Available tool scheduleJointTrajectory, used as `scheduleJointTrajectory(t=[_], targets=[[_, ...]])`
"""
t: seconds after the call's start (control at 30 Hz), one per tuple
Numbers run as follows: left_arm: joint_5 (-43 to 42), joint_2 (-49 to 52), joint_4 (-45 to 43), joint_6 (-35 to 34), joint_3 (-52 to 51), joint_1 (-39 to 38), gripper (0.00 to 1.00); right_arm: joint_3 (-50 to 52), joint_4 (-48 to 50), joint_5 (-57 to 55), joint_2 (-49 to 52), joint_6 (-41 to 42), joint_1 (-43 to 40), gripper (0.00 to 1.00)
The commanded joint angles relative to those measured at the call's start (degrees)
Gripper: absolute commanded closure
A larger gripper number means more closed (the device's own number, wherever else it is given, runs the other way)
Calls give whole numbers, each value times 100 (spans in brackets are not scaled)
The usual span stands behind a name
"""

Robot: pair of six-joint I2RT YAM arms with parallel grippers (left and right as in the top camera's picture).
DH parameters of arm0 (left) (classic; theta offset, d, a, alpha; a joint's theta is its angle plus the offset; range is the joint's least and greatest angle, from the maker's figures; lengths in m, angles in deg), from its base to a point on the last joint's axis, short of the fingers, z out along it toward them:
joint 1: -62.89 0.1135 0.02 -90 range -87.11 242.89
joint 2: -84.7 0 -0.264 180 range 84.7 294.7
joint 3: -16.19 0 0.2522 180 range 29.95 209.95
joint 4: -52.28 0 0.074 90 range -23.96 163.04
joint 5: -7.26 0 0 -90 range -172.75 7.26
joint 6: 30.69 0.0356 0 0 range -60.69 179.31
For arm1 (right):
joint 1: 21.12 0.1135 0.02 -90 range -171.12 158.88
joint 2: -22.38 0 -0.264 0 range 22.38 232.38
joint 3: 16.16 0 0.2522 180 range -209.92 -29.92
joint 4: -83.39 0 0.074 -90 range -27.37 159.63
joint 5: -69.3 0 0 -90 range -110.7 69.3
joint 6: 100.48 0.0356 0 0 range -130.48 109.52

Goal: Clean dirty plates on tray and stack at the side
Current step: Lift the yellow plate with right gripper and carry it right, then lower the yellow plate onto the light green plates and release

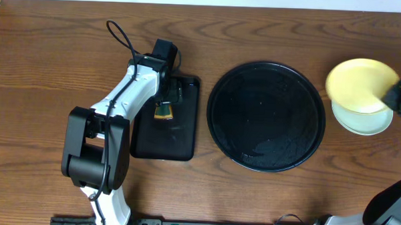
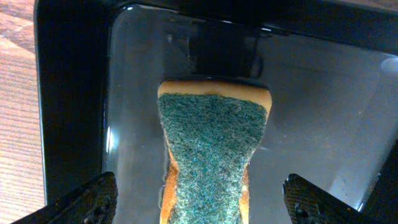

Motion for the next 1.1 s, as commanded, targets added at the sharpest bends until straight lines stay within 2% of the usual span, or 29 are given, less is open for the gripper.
scheduleJointTrajectory(t=[0.0,0.4,0.43,0.5,0.53,0.7,0.87,1.07], targets=[[111,33,22,55,-37,2,14,15,105,157,280,232,-280,99],[111,33,22,55,-37,2,14,15,645,-144,1397,229,-358,98],[111,33,22,55,-37,2,14,15,673,-144,1447,227,-356,94],[111,33,22,55,-37,2,14,15,671,-144,1482,205,-352,69],[111,33,22,55,-37,2,14,15,667,-142,1480,201,-352,62],[111,33,22,55,-37,2,14,-4,623,732,1263,-251,-319,46],[111,33,22,55,-37,2,14,-118,350,1318,756,-595,-55,44],[111,33,22,55,-37,2,14,-151,-44,1502,46,-1185,763,42]])
